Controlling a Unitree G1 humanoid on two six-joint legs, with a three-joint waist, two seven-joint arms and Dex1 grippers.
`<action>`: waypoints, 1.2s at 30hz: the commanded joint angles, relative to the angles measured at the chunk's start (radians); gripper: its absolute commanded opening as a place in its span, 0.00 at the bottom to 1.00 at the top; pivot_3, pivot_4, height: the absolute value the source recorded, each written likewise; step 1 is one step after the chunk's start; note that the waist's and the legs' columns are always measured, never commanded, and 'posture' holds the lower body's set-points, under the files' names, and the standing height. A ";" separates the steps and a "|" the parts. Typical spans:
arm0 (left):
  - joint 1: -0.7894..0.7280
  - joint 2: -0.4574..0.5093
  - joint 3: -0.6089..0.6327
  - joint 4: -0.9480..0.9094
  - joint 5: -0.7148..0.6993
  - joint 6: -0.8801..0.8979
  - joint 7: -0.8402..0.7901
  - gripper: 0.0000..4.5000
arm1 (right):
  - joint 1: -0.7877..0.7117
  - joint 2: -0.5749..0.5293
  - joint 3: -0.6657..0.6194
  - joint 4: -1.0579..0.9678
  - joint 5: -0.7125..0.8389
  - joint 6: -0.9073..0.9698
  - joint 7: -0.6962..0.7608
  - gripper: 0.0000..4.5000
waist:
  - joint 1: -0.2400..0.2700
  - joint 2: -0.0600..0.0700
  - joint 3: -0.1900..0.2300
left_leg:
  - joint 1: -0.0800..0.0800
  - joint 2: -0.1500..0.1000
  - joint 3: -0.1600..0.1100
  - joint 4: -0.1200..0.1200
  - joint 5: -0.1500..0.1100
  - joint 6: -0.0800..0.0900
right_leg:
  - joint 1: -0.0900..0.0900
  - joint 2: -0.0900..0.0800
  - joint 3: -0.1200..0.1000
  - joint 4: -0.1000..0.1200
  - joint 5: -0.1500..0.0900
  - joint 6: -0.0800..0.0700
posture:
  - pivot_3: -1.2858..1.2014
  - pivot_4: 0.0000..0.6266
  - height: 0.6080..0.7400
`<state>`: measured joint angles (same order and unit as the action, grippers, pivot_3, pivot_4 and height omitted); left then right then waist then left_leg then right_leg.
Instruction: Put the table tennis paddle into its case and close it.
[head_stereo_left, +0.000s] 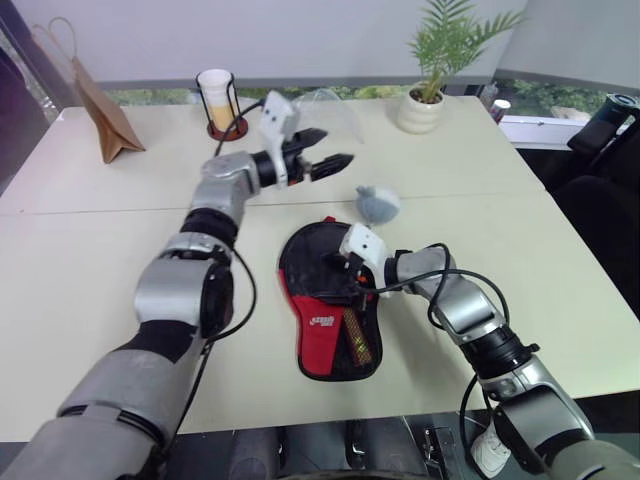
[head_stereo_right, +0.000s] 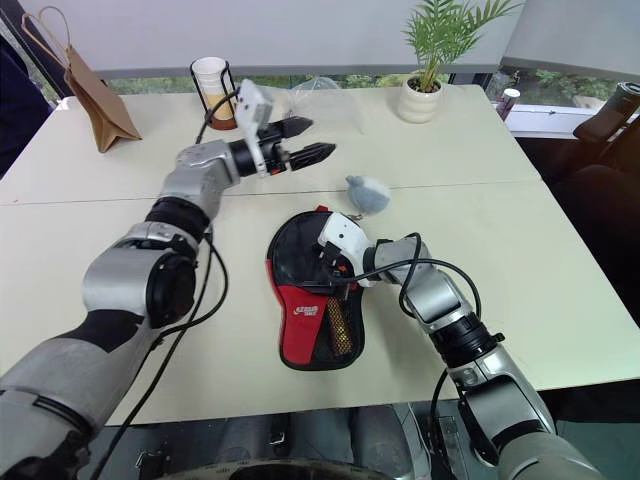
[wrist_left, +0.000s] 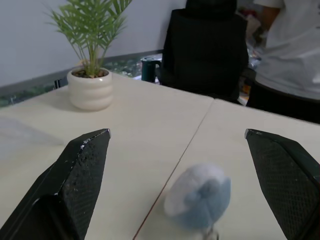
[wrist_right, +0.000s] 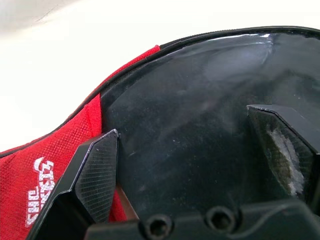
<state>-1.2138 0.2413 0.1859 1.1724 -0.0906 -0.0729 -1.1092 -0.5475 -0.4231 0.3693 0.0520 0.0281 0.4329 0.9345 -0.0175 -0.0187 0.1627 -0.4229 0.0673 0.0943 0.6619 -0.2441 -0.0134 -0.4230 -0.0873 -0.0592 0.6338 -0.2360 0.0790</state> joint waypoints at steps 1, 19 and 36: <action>0.076 0.045 -0.047 -0.155 -0.016 -0.019 -0.109 0.99 | 0.015 -0.057 -0.019 0.071 -0.036 0.050 -0.023 1.00 | 0.005 0.000 0.000 | 0.000 0.000 0.000 0.000 0.000 0.000 | 0.000 0.000 0.000 0.000 0.000 0.000 | 0.52 0.24 1.00; 0.496 0.051 -0.284 -0.674 -0.038 -0.034 -0.188 0.99 | -0.100 -0.297 -0.322 -0.294 0.178 0.345 0.011 1.00 | 0.017 0.001 0.002 | -0.006 -0.001 0.000 0.001 0.000 0.000 | -0.004 -0.001 0.000 -0.002 -0.001 -0.003 | 0.52 0.24 1.00; 0.514 -0.021 -0.417 -0.553 0.084 -0.109 0.026 0.99 | -0.396 -0.154 -0.232 0.384 0.068 0.083 -0.074 1.00 | 0.004 0.002 0.002 | -0.006 -0.001 0.001 0.000 0.000 0.000 | -0.005 -0.001 0.001 -0.002 0.000 0.001 | 0.52 0.24 1.00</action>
<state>-0.6915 0.2236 -0.2229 0.6140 -0.0166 -0.1674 -1.1019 -0.9024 -0.5802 0.1468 0.4151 0.1017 0.5534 0.8538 -0.0134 -0.0170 0.1650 -0.4290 0.0667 0.0959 0.6623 -0.2440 -0.0131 -0.4280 -0.0880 -0.0587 0.6319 -0.2355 0.0796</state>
